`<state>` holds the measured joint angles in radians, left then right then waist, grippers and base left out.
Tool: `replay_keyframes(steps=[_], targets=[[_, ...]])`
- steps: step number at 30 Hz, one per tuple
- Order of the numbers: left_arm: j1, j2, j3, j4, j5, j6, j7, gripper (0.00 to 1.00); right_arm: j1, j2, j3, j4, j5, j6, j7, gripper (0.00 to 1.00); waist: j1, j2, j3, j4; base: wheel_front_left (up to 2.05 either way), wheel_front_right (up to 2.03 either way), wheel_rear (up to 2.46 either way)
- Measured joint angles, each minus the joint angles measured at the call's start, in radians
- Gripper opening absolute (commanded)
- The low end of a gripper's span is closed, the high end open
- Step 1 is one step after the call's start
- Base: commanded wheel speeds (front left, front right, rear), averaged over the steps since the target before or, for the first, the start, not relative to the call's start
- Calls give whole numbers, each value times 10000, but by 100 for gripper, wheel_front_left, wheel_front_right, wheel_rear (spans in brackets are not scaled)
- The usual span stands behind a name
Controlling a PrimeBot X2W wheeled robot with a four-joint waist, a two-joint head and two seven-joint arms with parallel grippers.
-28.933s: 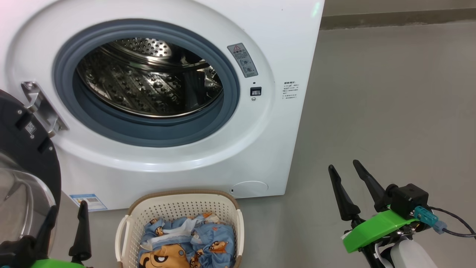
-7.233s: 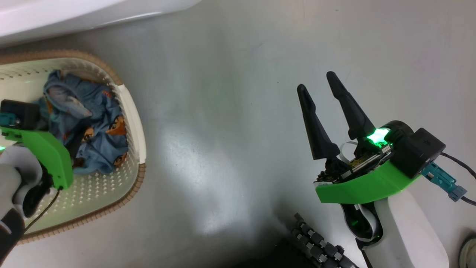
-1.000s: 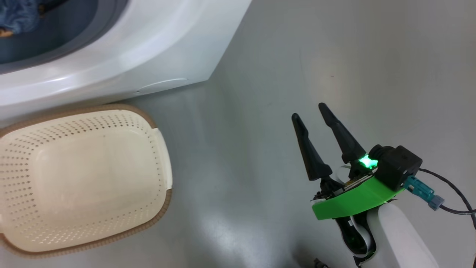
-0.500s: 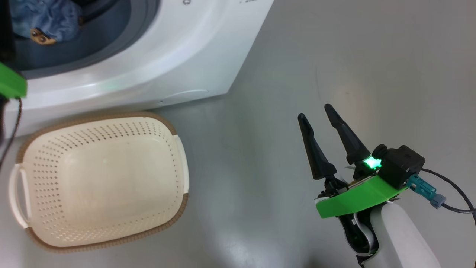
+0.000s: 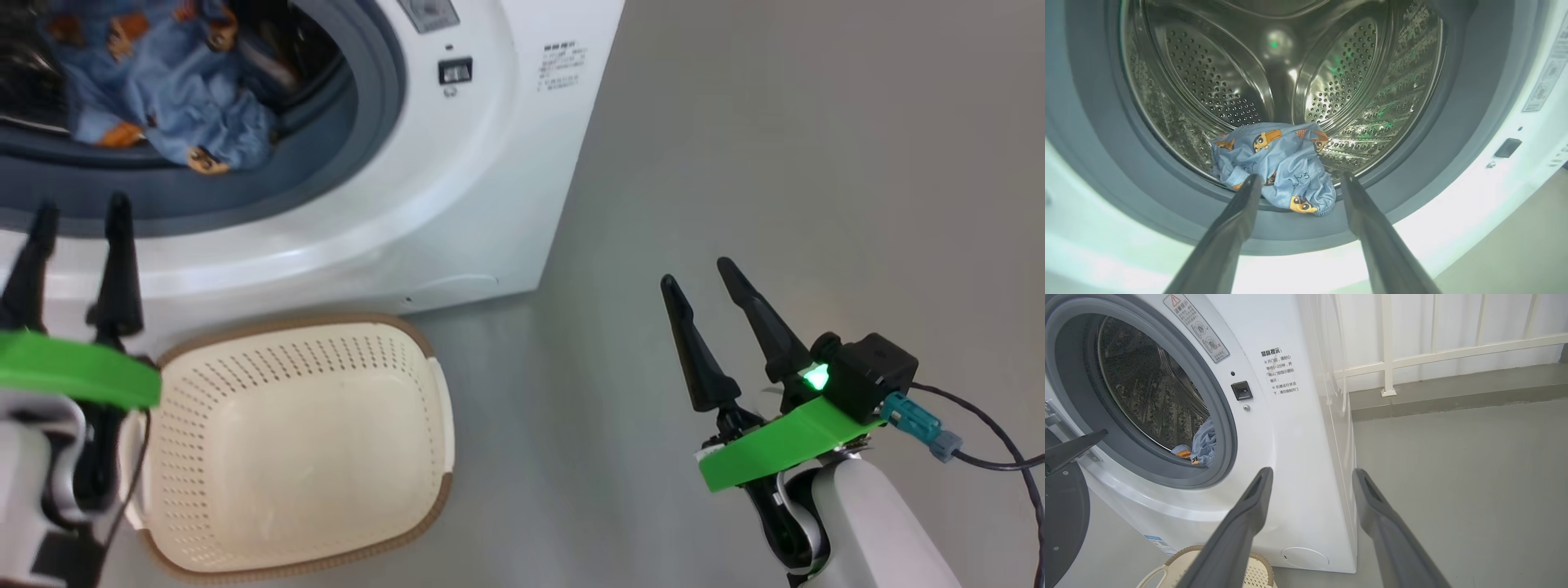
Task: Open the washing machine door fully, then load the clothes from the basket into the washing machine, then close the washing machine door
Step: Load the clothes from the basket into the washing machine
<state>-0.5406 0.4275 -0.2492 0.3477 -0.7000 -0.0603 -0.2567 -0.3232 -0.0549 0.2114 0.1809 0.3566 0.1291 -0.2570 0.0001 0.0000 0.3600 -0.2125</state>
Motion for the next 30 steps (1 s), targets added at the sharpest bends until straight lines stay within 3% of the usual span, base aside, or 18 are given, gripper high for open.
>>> replay_keyframes(steps=[11, 30], targets=[[2566, -456, 706, -1266, 174, 261, 2, 100, 508, -6, -244, 489, -213, 0, 0, 100, 0, 0, -1465, 447, 0, 0, 0], [5346, -915, 1032, -2615, 688, 917, 2, 100, 1276, -265, -552, 721, -374, 0, 2, 100, 0, 0, -3060, 1171, 0, 0, 0]])
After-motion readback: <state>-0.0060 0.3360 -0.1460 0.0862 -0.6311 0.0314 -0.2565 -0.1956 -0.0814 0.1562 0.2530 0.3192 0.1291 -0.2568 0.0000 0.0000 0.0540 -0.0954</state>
